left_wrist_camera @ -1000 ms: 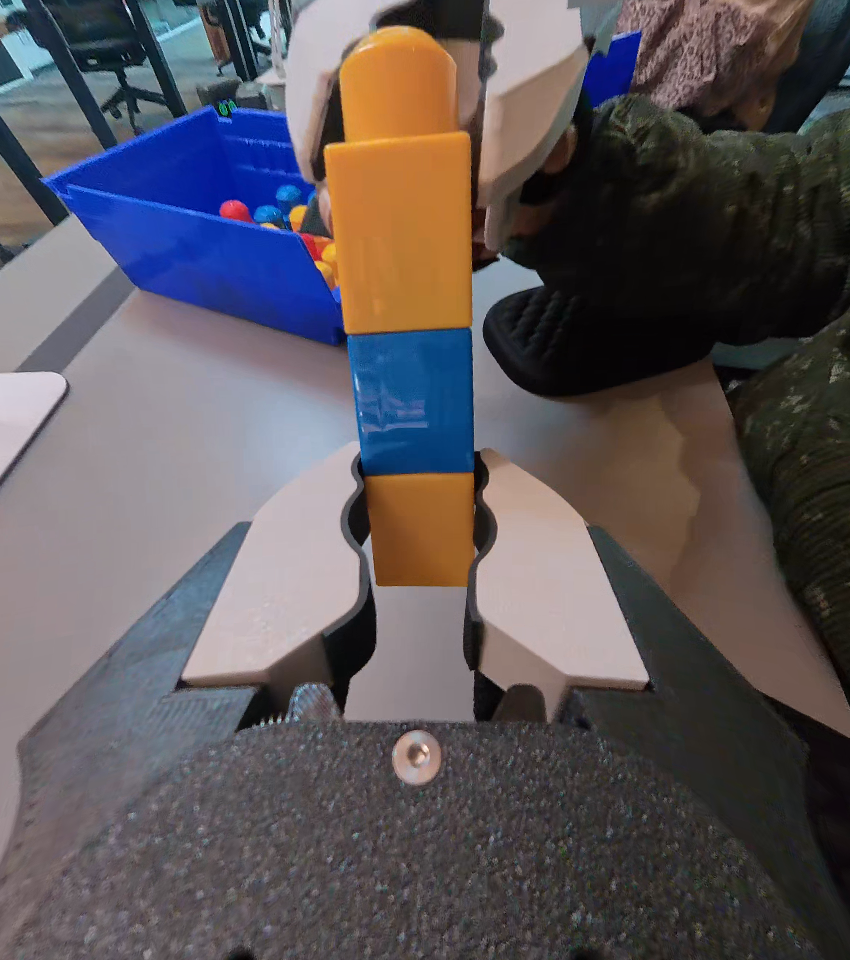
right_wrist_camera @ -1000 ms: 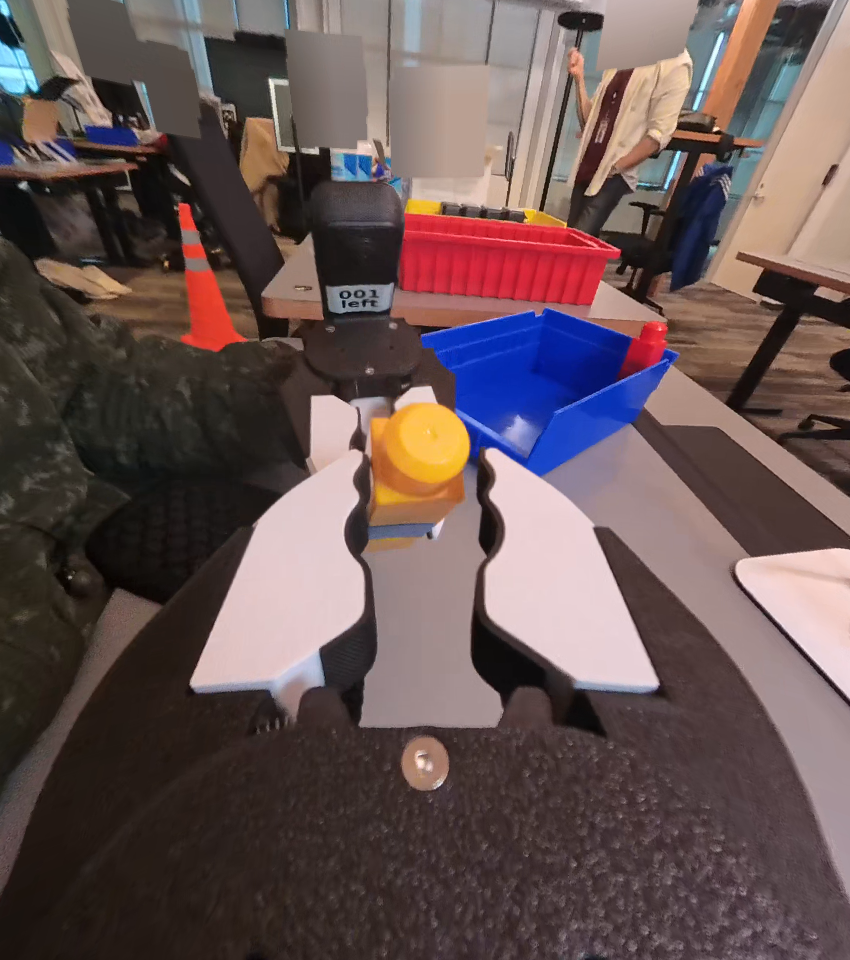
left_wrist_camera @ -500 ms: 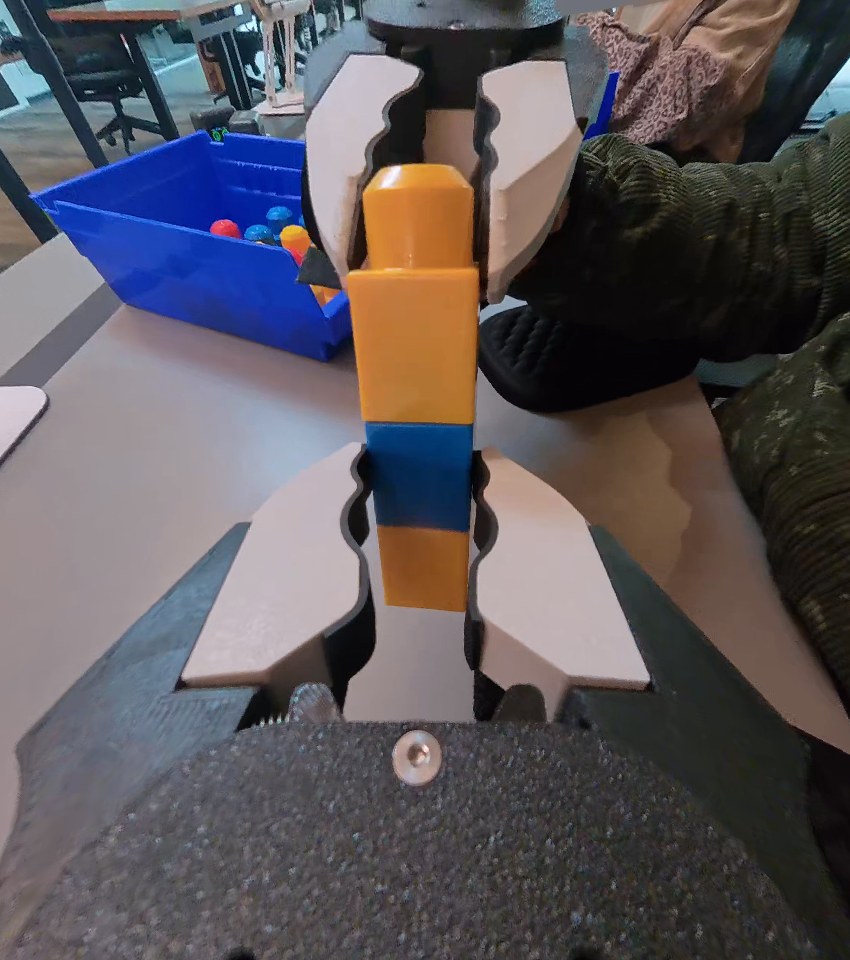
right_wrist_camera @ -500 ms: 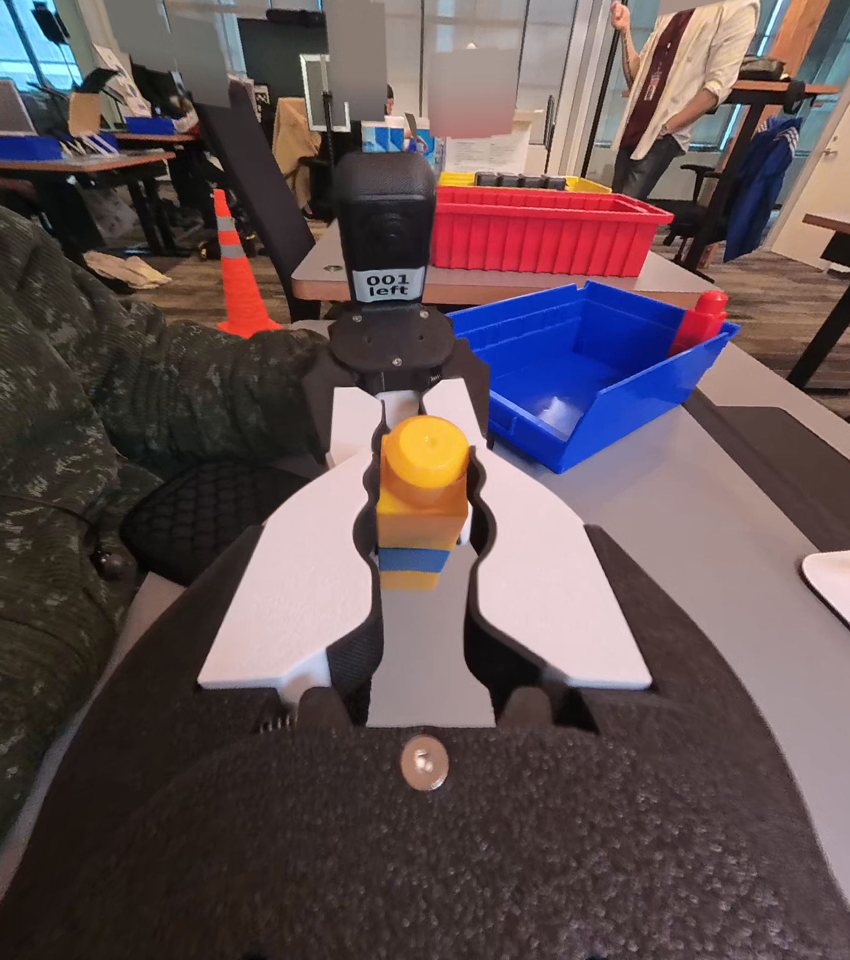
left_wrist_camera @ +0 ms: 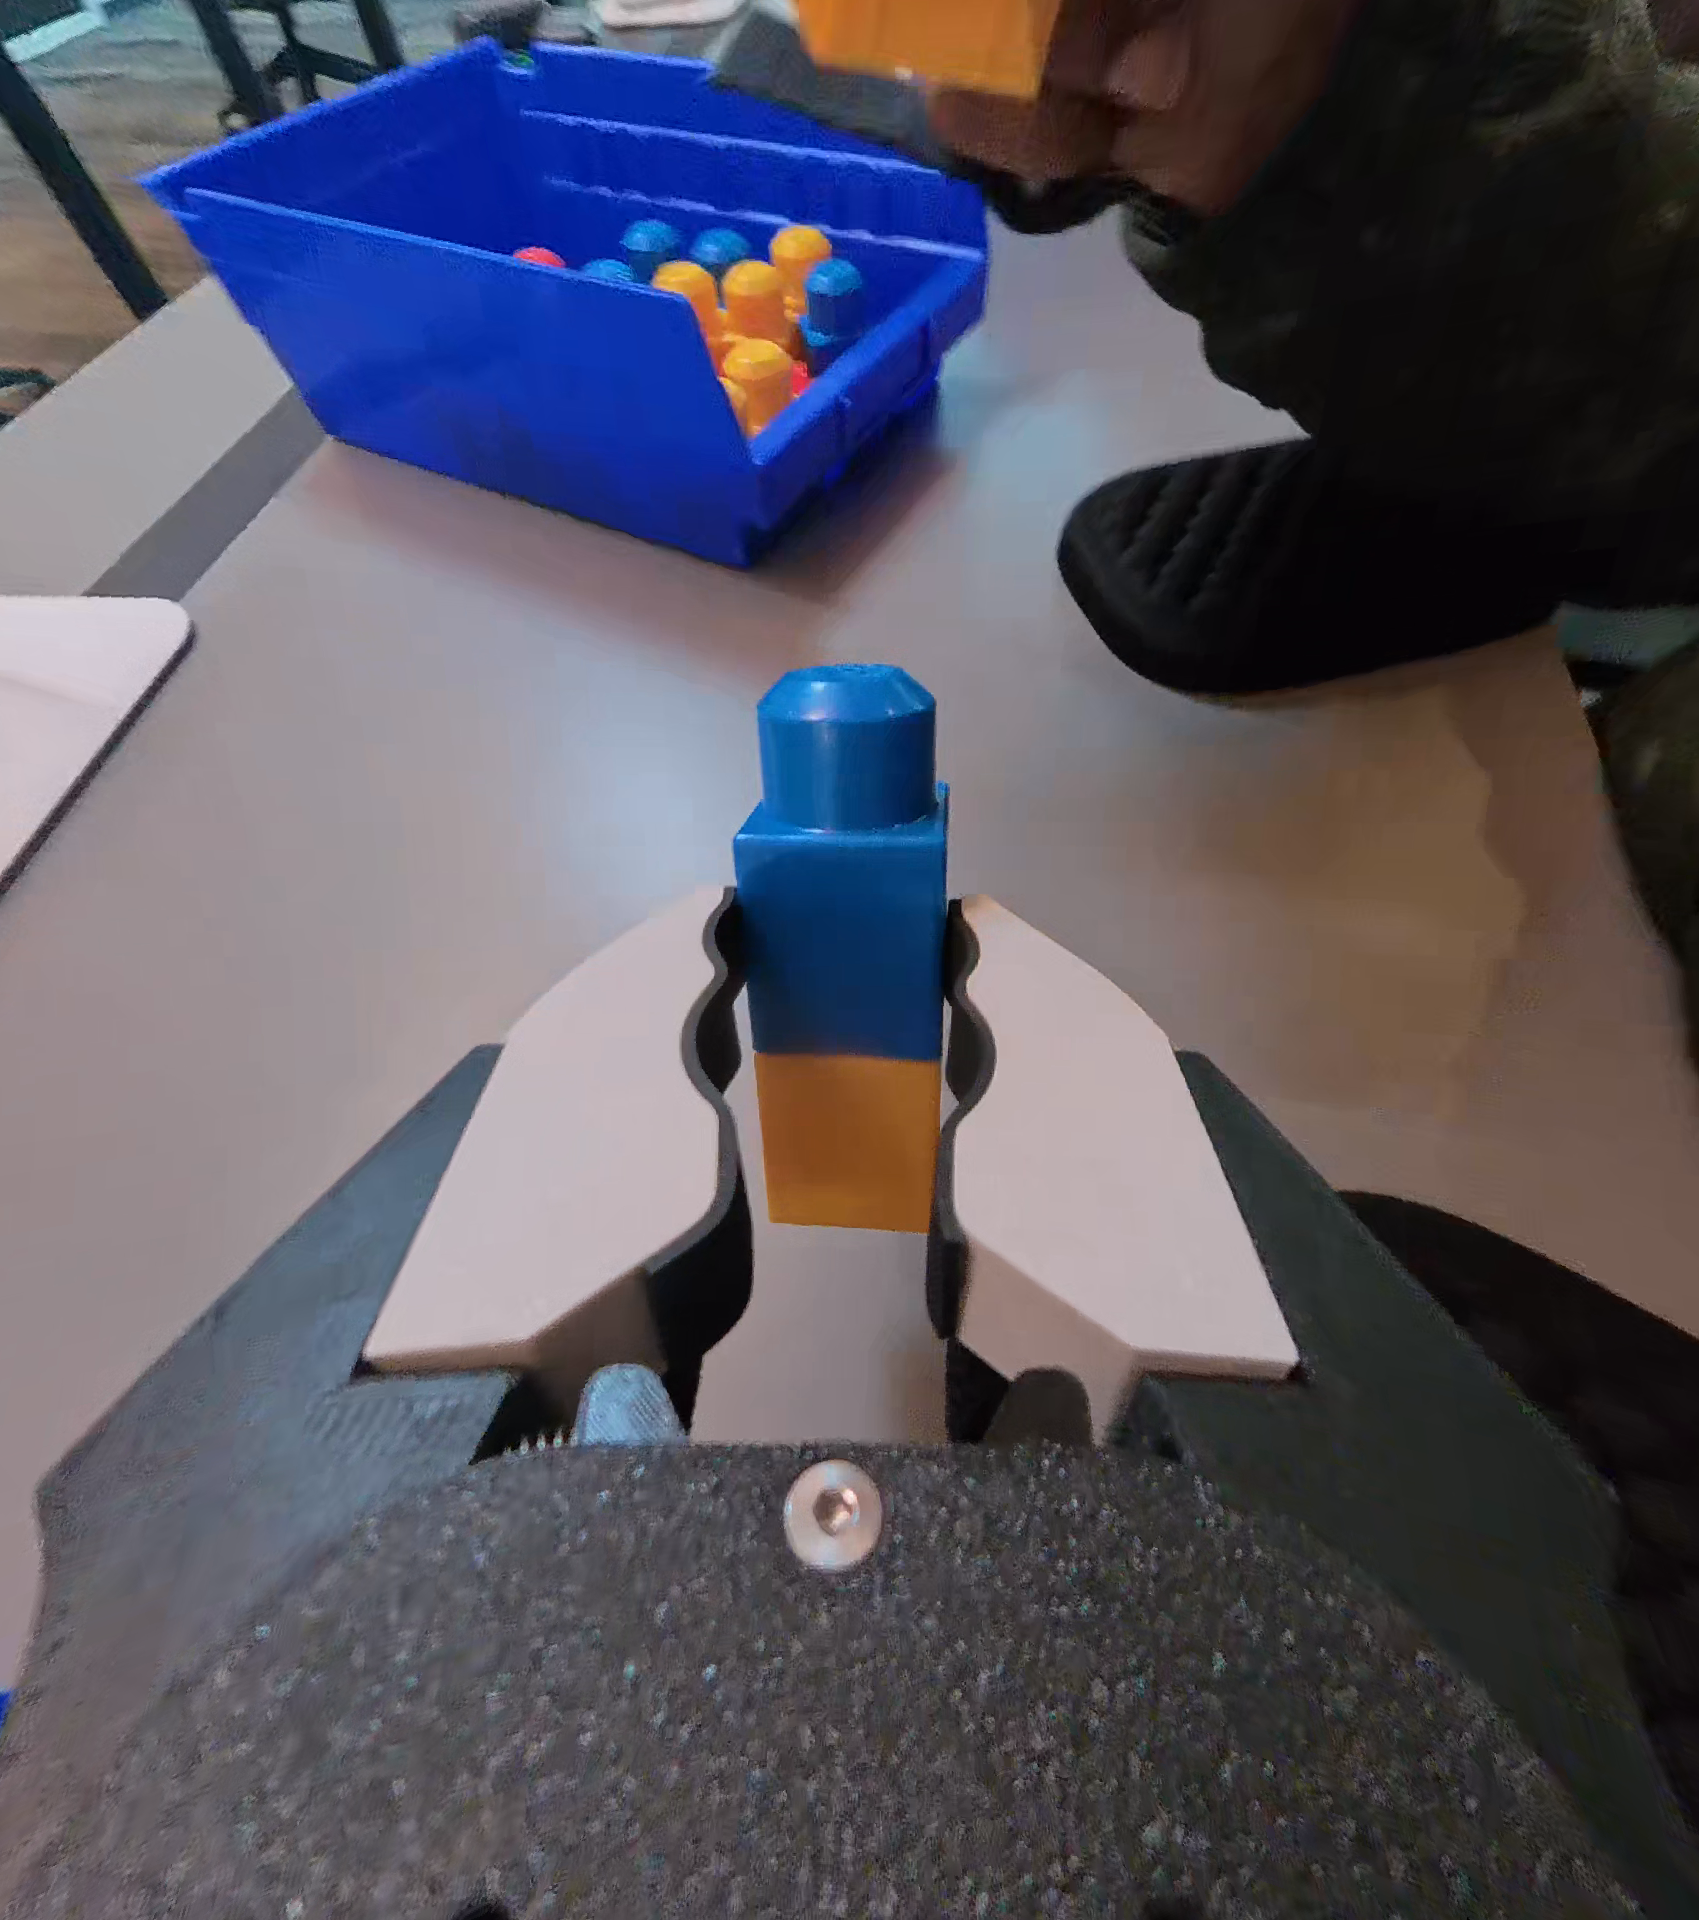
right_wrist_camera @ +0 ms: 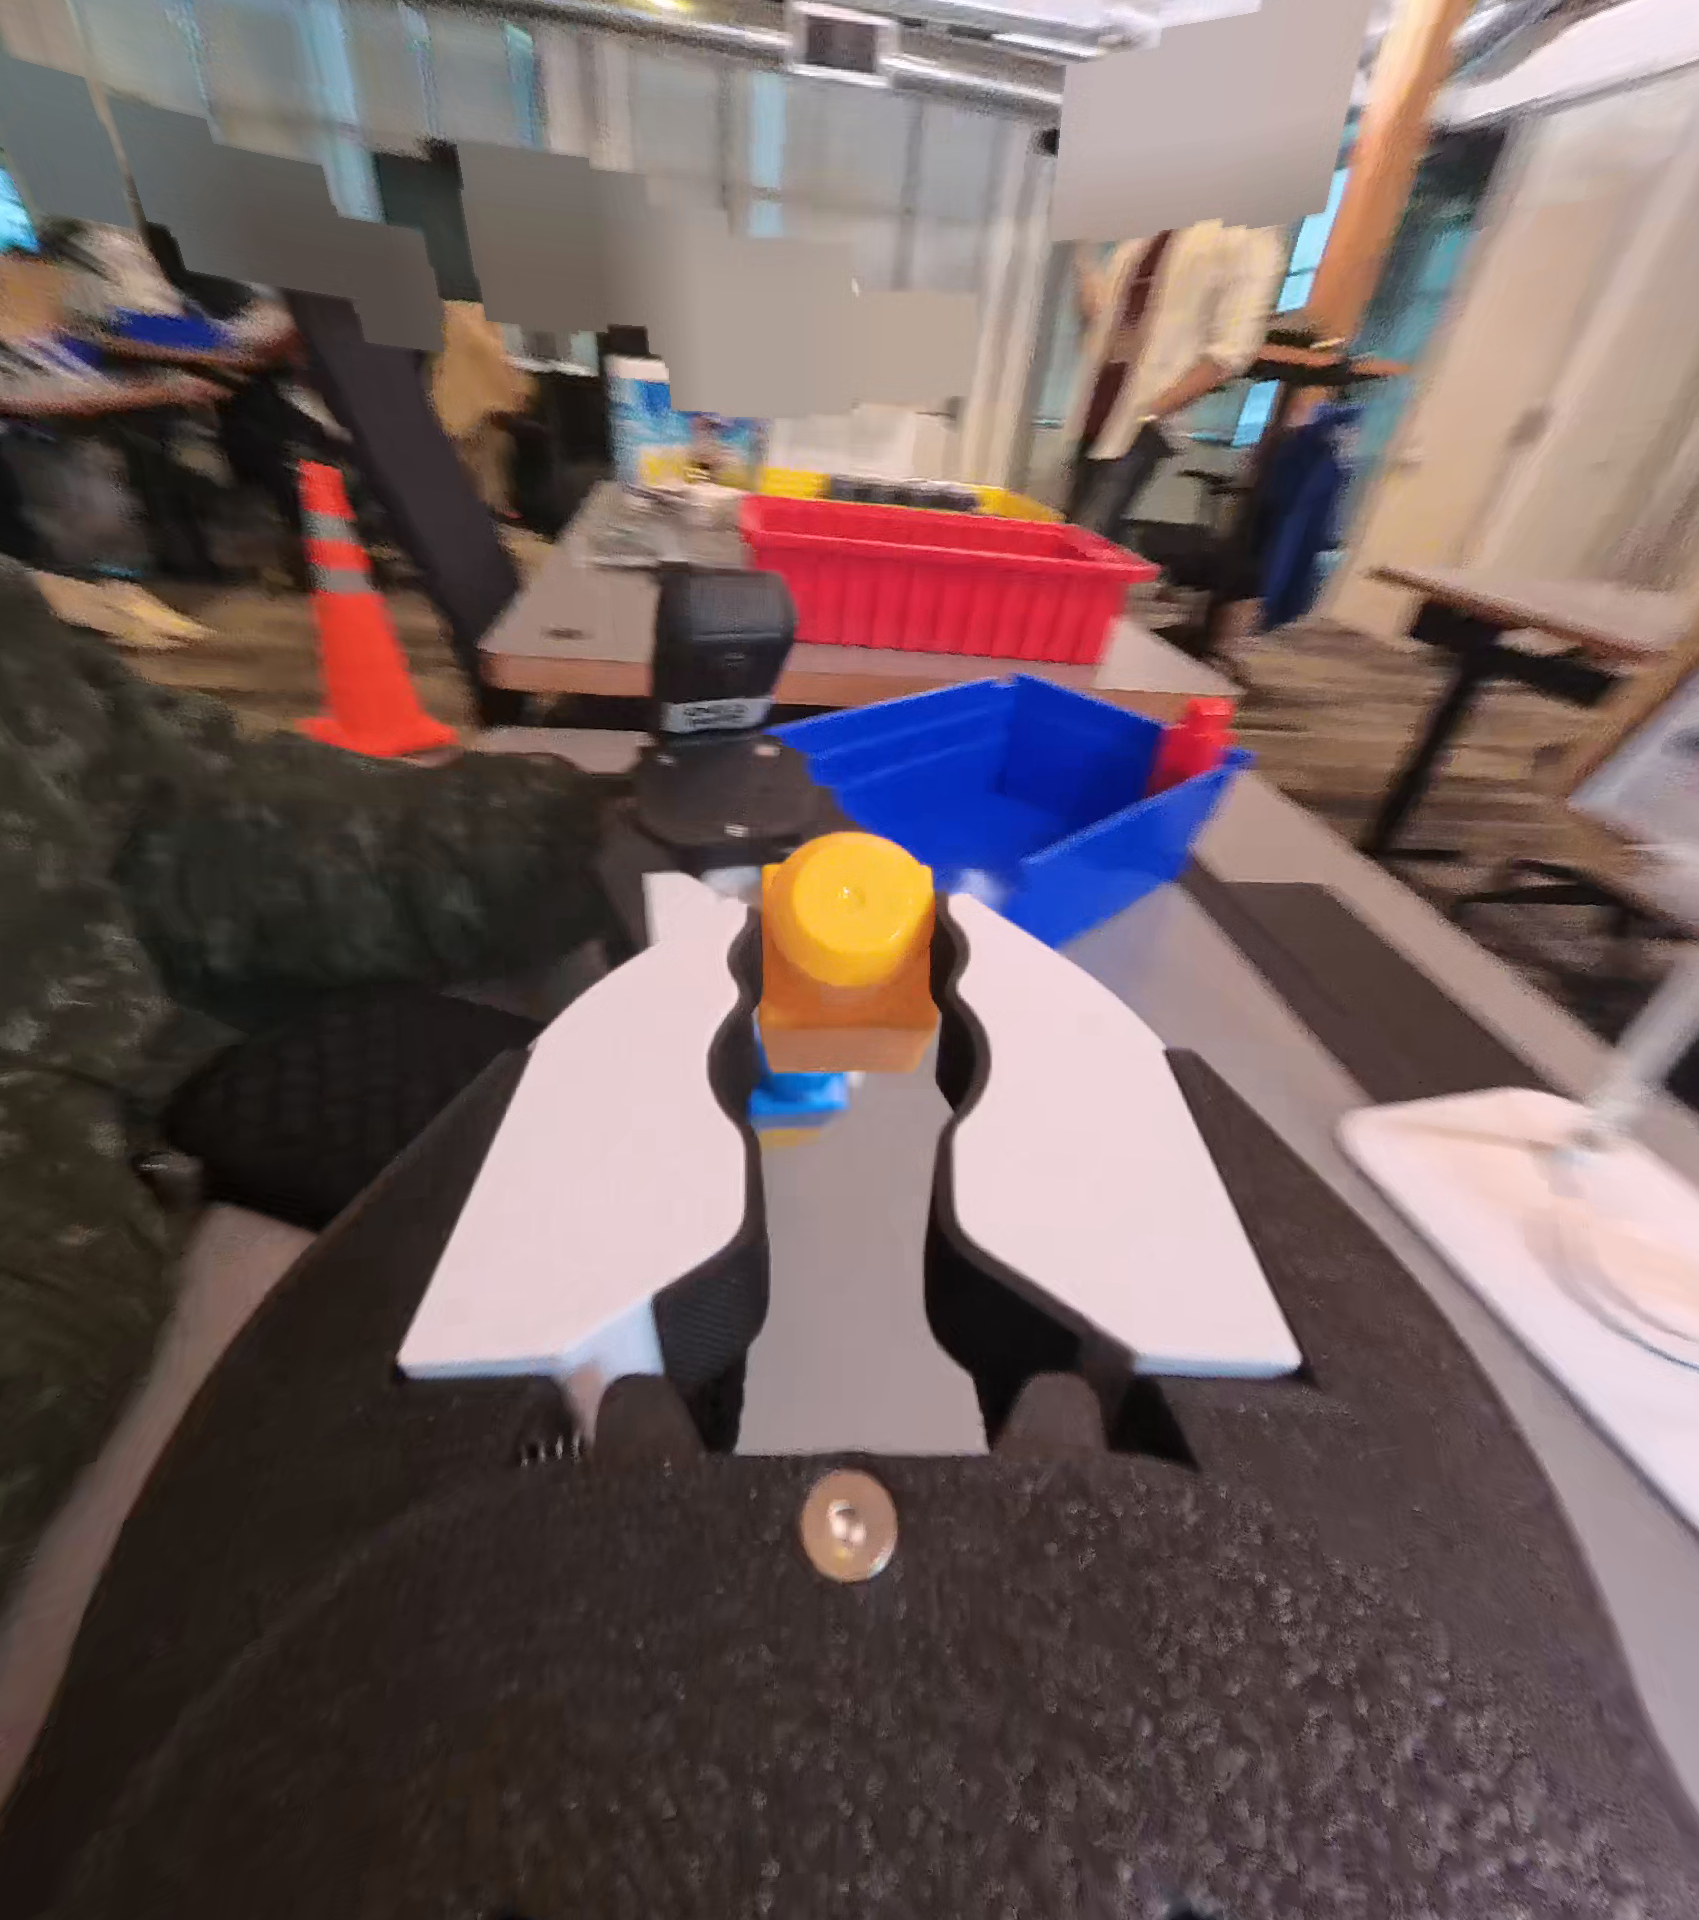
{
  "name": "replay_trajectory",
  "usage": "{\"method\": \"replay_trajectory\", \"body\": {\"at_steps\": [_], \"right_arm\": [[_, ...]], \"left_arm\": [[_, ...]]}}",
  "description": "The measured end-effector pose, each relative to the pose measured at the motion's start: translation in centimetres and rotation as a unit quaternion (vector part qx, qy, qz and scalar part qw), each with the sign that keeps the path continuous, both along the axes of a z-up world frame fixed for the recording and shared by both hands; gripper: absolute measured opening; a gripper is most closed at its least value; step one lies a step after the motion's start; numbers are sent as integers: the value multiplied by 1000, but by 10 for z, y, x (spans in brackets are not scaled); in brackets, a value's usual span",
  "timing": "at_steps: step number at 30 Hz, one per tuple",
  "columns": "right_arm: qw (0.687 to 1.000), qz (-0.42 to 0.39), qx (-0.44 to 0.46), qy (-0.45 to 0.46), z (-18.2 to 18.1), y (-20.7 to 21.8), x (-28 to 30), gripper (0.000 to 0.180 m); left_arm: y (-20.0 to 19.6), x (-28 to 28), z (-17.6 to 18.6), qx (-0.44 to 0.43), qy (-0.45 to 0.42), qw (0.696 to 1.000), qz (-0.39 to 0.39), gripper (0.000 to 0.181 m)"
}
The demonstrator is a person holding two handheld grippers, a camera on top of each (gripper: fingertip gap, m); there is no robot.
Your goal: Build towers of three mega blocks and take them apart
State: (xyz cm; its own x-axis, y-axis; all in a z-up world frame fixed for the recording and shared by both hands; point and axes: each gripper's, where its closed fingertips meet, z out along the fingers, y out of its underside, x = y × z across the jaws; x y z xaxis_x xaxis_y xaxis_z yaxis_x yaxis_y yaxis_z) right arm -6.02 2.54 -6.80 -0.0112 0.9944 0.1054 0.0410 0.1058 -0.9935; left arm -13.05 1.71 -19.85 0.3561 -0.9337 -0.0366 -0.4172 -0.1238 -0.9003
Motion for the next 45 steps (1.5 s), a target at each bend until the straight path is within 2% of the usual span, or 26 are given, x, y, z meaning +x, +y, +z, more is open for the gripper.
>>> {"method": "replay_trajectory", "body": {"at_steps": [5, 8, 14, 18, 20, 24, 29, 34, 38, 40, 42, 45], "right_arm": [[991, -132, -3, 9, 6, 52, 40, 32], [970, -243, -4, -25, -2, 101, 72, 32], [885, -438, -39, -152, -27, 216, 154, 32], [829, -497, -111, -232, -70, 277, 197, 32], [813, -504, -145, -253, -93, 296, 207, 32], [808, -494, -185, -262, -124, 317, 205, 32], [792, -467, -245, -309, -164, 329, 197, 32], [778, -442, -276, -351, -184, 327, 192, 33], [770, -422, -301, -372, -190, 318, 193, 35], [767, -417, -293, -389, -190, 314, 196, 43], [784, -423, -273, -363, -175, 315, 195, 44], [822, -440, -198, -301, -124, 313, 187, 49]], "left_arm": [[10, -3, 12, 12, -46, 998, 29, 36], [13, -5, 12, 13, -52, 998, 39, 36], [15, -6, 20, 25, -65, 996, 49, 36], [14, -5, 23, 32, -67, 996, 49, 36], [14, -4, 22, 34, -66, 996, 48, 36], [14, -3, 18, 29, -63, 997, 45, 36], [11, 1, 13, 29, -53, 998, 36, 36], [8, 5, 11, 32, -46, 998, 28, 36], [6, 7, 10, 28, -47, 998, 24, 36], [6, 9, 9, 25, -50, 998, 22, 36], [6, 10, 8, 23, -51, 998, 22, 36], [5, 13, 6, 21, -52, 998, 19, 36]]}}
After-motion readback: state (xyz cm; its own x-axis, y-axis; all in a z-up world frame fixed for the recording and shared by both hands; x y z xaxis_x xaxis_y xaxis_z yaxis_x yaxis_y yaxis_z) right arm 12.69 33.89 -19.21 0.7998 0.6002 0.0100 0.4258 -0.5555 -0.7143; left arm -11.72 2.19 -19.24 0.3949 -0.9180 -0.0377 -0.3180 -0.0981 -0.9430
